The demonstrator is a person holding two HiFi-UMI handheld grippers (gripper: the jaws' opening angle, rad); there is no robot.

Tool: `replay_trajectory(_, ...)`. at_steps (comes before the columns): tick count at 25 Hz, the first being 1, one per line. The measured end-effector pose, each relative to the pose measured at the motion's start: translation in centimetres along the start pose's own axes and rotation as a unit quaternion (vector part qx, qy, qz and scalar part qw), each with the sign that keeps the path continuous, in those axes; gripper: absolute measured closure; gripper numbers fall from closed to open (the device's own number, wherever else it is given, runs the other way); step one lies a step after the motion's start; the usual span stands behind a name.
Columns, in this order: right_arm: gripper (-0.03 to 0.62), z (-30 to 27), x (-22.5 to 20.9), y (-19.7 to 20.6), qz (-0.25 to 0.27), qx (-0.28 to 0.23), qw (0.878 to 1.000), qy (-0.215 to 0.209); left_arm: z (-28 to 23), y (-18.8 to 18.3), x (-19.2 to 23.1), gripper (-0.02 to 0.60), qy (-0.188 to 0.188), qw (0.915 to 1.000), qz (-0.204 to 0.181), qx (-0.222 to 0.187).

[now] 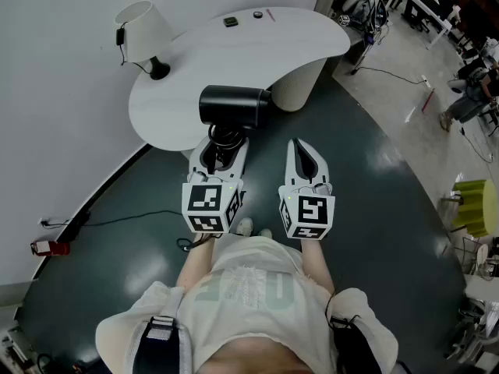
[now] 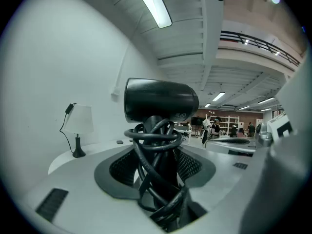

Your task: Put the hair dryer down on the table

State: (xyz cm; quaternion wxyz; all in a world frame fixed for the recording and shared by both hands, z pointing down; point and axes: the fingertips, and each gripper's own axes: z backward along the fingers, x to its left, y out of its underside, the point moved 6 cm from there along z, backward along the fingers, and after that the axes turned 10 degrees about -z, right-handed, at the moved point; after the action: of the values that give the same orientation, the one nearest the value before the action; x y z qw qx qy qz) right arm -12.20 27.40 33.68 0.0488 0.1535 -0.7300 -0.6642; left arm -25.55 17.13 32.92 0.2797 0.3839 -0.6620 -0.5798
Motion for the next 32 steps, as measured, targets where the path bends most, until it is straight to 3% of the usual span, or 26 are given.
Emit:
replay_trajectory(12,0.599,-1.2,1.2,-0.1,0.005,-0.003,1.0,-0.002,-0.2,-0.4,1.8,0.351,-0.003,0.9999,0.006,-0.014)
replay_trajectory(18,0.599,-2.7,1.6,-0.9,-0.019,-0.032,0.999,0.002,-1.5,-1.3,4.1,0.351,0.004,0.9995,0.0,-0.033)
replay_trajectory(26,0.599,-6.0,-1.0,-1.6,0.003,-0.053,0.998,0.016,-5.2,-1.8,6.0,0.351,-0.005,0.9987,-0.004,-0.05)
replay_trajectory(32,0.599,-11.3,-3.1,-1.0,0.007,-0.062,0.998,-0.003,-9.4,-0.7,7.3,0.351,-0.023,0.9985,-0.005,-0.049)
